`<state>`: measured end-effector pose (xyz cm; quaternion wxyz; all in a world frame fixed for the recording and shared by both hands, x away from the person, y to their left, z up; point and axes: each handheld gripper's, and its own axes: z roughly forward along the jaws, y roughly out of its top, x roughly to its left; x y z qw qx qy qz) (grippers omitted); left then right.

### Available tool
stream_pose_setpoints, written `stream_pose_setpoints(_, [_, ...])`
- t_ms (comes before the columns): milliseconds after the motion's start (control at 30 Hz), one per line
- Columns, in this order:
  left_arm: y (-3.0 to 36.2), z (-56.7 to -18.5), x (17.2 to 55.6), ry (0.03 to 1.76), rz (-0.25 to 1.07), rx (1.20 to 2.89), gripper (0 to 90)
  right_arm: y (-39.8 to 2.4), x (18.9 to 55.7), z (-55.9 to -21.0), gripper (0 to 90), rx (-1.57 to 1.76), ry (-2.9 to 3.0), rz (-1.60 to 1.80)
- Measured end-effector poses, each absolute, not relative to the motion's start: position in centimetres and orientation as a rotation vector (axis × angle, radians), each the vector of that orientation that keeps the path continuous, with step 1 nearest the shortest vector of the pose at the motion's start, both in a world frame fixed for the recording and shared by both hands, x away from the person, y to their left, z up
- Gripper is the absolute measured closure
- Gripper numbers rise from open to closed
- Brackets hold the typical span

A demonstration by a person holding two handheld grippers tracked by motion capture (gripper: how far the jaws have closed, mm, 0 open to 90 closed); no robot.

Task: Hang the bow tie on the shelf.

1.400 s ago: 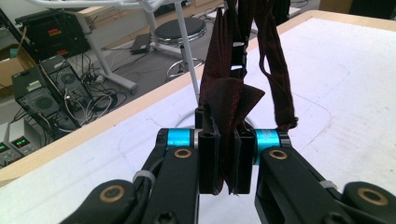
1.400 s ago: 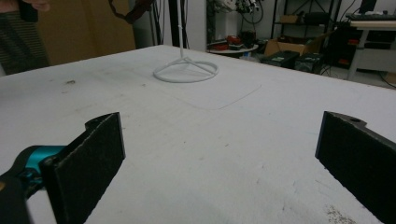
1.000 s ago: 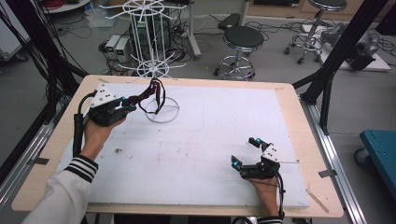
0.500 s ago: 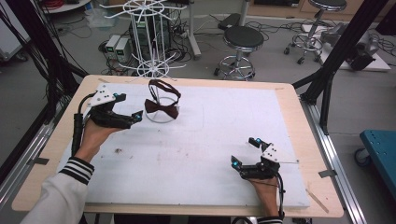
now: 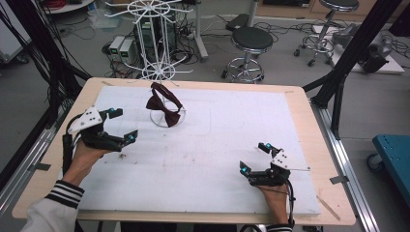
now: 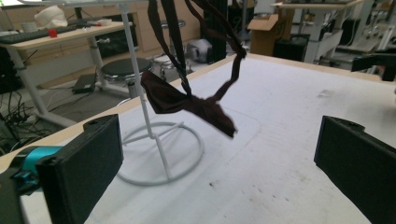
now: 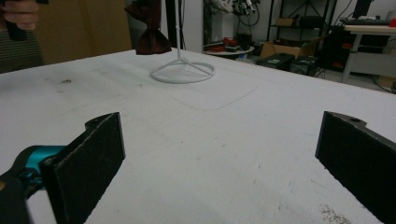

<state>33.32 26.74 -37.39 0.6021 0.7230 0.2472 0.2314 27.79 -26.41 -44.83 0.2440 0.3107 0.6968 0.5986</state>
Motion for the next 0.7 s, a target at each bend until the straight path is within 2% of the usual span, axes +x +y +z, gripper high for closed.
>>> stream_pose_setpoints(233, [27.9,-40.1,30.4,0.532,0.565,1.582,1.7,-26.4,27.8,-44.9,0.6,0.847,1.895,1.639])
stream_pose_setpoints(700, [29.1,-43.8,28.5,0.549,0.585,1.514,1.7,-26.5,27.6,-44.9,0.6,0.856,1.863,1.653])
